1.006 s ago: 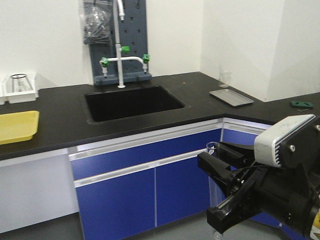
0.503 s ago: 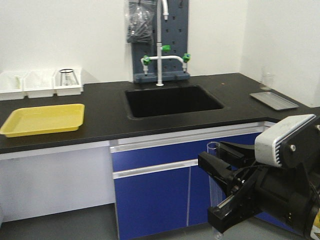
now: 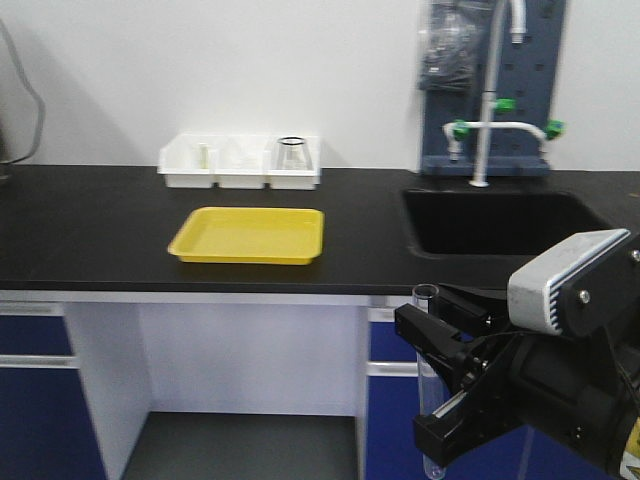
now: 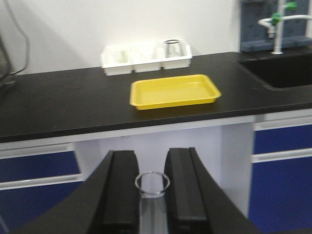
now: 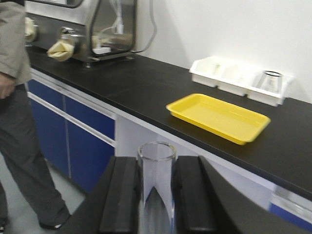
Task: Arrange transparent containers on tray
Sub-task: 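Drive the base to the counter with the yellow tray, holding both tubes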
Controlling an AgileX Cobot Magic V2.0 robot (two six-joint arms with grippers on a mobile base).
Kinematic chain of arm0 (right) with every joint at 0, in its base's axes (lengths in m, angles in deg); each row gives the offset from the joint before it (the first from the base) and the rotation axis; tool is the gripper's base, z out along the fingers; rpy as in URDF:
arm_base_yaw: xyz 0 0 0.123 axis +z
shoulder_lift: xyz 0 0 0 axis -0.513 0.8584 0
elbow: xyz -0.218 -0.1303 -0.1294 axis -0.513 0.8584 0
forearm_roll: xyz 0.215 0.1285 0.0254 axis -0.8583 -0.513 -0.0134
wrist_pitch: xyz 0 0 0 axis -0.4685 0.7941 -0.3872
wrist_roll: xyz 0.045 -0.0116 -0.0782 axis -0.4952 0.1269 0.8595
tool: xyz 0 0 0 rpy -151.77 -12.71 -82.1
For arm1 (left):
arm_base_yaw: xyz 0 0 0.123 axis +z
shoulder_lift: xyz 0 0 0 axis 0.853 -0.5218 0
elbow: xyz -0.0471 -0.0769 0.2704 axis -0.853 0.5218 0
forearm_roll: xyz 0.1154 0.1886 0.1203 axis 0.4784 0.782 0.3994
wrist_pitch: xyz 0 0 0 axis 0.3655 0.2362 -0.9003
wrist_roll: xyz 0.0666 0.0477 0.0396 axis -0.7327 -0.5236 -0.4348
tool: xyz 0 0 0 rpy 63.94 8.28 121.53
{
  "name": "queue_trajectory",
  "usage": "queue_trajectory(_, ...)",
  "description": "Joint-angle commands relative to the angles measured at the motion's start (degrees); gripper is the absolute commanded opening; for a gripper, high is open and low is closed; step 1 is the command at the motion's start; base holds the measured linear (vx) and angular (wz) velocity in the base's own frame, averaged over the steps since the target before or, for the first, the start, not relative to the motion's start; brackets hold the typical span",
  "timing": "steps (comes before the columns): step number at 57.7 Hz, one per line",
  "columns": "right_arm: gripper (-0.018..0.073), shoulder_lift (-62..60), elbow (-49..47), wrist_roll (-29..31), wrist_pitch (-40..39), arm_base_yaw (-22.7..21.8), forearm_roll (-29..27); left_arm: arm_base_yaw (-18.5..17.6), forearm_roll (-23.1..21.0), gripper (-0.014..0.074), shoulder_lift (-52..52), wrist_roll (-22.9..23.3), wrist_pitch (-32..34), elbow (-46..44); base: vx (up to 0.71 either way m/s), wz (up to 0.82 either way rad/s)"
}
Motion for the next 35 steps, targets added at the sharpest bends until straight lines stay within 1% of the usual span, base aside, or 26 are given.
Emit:
queue_trajectory(1,-0.0011,-1.16,-1.73,0.10,-3.90,-0.05,-0.15,-0.32,0.31,-0.0003,-0.03,0.52,3.54,-1.43,0.21,0.55)
queue_trajectory(17,-0.0011,-1.16,-1.73,0.10,-4.02,-0.05,-0.15,-0.32,0.31,-0.0003,-0.03,0.52,3.54,-1.43,0.24,0.42)
queue_trajectory(35,-0.0011,-1.16,-1.73,0.10,-4.02,-0.05,-0.15,-0.32,0.31,-0.0003,-0.03,0.52,3.54,-1.43,0.34,0.13)
